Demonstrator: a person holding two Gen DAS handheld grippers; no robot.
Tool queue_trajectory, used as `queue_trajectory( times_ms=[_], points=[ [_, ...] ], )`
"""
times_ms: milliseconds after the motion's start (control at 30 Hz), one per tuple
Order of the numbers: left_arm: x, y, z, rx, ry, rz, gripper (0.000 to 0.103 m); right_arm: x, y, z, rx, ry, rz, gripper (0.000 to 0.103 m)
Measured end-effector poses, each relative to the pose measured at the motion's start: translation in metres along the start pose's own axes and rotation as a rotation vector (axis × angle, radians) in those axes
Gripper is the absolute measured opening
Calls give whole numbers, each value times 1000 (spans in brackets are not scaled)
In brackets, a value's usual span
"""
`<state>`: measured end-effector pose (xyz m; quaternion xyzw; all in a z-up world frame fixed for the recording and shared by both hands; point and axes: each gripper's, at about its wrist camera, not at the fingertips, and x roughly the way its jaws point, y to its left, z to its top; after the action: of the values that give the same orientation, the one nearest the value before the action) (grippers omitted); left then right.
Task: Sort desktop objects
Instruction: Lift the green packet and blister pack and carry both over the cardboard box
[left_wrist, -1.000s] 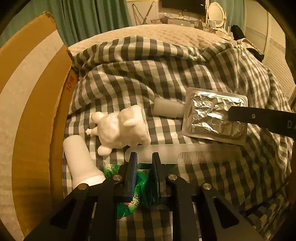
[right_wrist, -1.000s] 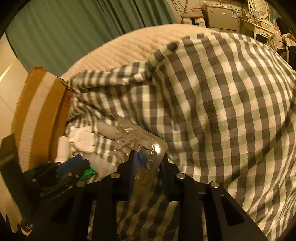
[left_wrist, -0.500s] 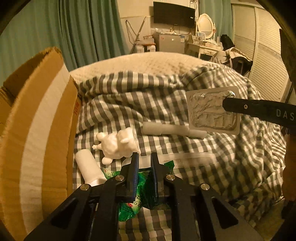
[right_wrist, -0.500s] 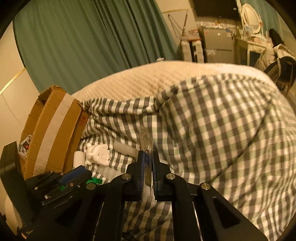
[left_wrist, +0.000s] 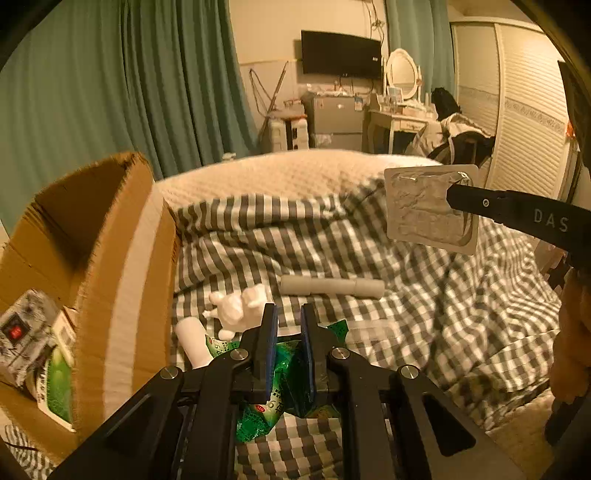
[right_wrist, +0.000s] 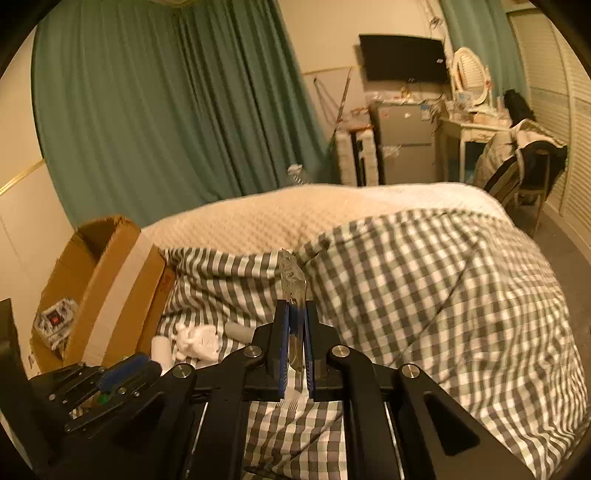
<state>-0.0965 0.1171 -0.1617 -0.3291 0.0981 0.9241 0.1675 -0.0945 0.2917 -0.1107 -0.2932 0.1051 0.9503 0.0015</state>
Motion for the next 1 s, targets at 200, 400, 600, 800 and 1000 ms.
queue_trajectory(
  times_ms=[200, 400, 600, 800, 1000],
  points=[
    [-31, 3, 7, -2, -59, 6, 12, -29, 4, 3, -1, -68, -37, 7],
    [-64, 13, 11, -18, -114, 16, 12, -59, 10, -2, -15, -117, -59, 7],
    [-94, 24, 13, -36, -164, 33, 13, -94, 16, 1, -9, -183, -65, 7],
    [-123, 33, 14, -44, -218, 56, 12, -129, 33, 5, -23, -257, -67, 7],
    [-151, 43, 17, -66, -272, 67, 13, -156, 56, 10, -35, -323, -61, 7]
  ],
)
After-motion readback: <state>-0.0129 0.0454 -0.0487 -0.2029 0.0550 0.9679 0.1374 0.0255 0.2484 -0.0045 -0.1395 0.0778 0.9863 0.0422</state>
